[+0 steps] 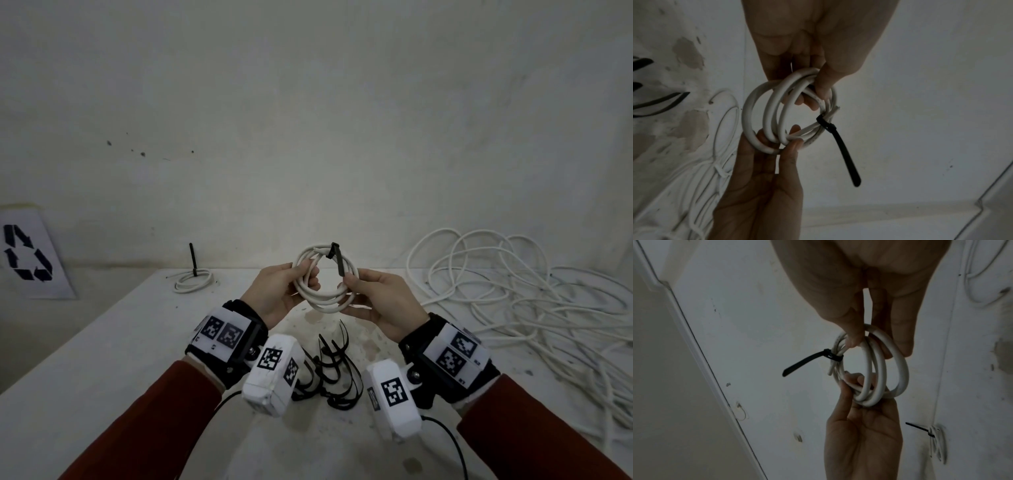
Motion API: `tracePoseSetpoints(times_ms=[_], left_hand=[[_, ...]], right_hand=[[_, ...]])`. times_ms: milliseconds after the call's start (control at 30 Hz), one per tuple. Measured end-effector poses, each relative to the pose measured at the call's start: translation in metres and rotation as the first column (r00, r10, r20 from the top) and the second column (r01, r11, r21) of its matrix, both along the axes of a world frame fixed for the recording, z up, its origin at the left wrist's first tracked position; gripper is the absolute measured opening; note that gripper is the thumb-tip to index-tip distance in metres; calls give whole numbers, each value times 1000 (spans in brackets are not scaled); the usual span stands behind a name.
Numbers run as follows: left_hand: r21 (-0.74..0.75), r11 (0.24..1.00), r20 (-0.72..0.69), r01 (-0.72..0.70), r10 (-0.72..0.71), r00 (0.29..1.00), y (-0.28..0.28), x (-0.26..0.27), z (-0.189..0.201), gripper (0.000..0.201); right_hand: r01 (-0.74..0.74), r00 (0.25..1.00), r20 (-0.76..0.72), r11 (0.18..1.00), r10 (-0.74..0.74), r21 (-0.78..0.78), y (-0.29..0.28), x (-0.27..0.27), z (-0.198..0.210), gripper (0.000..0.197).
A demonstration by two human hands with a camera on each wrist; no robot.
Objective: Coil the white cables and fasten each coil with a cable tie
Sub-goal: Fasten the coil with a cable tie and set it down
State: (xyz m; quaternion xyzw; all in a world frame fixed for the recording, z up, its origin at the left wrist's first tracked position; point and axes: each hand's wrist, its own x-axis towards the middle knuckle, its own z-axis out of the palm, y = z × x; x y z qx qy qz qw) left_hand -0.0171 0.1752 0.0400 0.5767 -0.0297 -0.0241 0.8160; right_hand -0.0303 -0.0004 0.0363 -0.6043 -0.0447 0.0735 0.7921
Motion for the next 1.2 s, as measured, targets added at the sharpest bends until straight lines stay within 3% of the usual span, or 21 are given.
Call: tracePoseSetpoints(times_ms=[367, 567, 667, 833, 967, 1067, 1200], left_hand=[[-210, 964, -130, 162, -191, 973, 0, -5, 11, 21], [-256, 954, -114, 155, -189, 975, -1, -3, 13, 21], [-199, 966, -92, 163, -184, 979, 2, -3, 14, 33], [-150, 977, -38, 151, -159, 987, 6, 0, 10, 37], [86, 996, -16, 22, -21, 1000, 15, 0, 11, 23], [215, 975, -68, 50, -37, 997, 23, -5, 12, 23], [190, 982, -50, 1, 9, 999, 20, -9, 12, 24]], right_hand=[[-73, 995, -60, 997, 75, 25, -1, -1, -3, 14], [-110, 988, -99, 991, 118, 82, 0, -1, -1, 18], [-118, 983, -129, 986, 134, 120, -2, -2, -3, 19], [-160, 976, -125, 977, 178, 141, 2, -4, -1, 19], [-139, 985, -78, 980, 151, 142, 8, 0, 4, 9], [-99, 993, -47, 987, 106, 125, 10, 6, 7, 6], [-85, 995, -33, 988, 90, 127, 15, 10, 9, 5]])
